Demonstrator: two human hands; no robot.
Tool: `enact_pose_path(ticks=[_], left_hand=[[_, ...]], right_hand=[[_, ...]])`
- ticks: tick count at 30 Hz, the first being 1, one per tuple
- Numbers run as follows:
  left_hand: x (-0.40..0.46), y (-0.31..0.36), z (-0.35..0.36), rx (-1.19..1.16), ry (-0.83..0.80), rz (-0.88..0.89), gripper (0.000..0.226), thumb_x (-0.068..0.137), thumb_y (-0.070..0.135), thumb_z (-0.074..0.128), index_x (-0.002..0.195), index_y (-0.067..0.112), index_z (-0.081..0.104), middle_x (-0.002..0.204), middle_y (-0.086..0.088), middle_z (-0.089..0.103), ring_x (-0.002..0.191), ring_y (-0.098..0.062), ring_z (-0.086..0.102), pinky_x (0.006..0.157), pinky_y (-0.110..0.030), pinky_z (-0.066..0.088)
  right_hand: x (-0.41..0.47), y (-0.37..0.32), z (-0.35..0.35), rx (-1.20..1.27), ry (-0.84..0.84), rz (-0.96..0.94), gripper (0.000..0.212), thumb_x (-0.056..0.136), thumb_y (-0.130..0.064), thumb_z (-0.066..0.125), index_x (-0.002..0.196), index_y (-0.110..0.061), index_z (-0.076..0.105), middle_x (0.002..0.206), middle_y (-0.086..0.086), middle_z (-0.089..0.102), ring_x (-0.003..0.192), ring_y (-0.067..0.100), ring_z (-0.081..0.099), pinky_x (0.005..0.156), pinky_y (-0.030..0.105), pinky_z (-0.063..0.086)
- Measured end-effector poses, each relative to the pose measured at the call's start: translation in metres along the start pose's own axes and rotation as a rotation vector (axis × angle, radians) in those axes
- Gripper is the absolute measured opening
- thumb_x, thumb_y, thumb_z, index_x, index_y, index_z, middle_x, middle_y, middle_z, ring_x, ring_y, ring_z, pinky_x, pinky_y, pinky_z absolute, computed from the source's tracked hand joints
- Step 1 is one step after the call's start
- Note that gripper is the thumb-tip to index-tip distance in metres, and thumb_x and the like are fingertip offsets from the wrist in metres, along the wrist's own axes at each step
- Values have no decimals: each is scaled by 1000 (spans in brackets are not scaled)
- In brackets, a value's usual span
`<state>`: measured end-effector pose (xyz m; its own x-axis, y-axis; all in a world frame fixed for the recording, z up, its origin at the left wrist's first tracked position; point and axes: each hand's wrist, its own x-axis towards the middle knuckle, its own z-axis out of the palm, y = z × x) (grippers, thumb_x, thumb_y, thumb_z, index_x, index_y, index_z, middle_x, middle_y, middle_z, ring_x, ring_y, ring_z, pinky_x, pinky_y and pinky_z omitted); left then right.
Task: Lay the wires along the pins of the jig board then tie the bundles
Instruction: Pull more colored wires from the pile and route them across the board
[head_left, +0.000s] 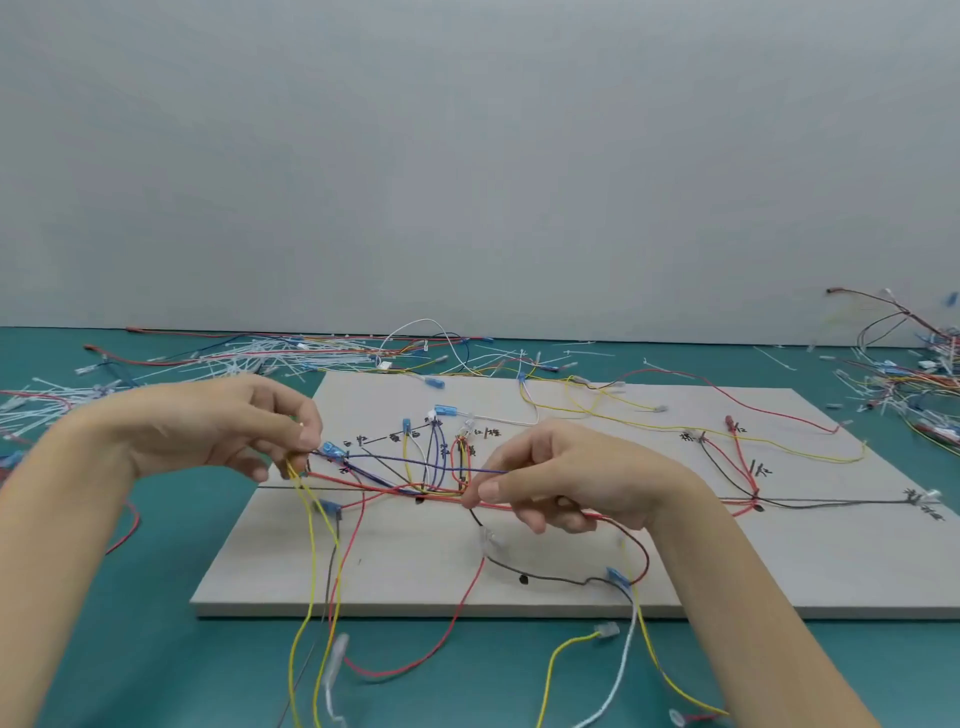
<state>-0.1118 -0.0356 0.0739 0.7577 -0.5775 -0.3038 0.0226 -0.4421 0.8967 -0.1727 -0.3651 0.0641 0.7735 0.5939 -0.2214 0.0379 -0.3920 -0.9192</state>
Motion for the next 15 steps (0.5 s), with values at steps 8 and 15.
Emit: enact_pose_path(ticks=[8,15], left_hand=[[2,-45,-44,127,-79,-208,43,75,43,82,97,8,69,88,-12,66,83,-16,65,58,-24,51],[10,-51,-44,102,-68,-194,48,74,44,82,106,10,70,89,-11,63,84,-15,63,63,-27,53]], right_hand=[[2,5,-5,7,96,-14,15,90,-23,66,91,-12,76,46,-1,35,38,12,36,40,21,36],[5,6,-4,164,192,-38,20,91,-31,63,88,-16,77,59,-4,52,34,6,37,35,16,27]])
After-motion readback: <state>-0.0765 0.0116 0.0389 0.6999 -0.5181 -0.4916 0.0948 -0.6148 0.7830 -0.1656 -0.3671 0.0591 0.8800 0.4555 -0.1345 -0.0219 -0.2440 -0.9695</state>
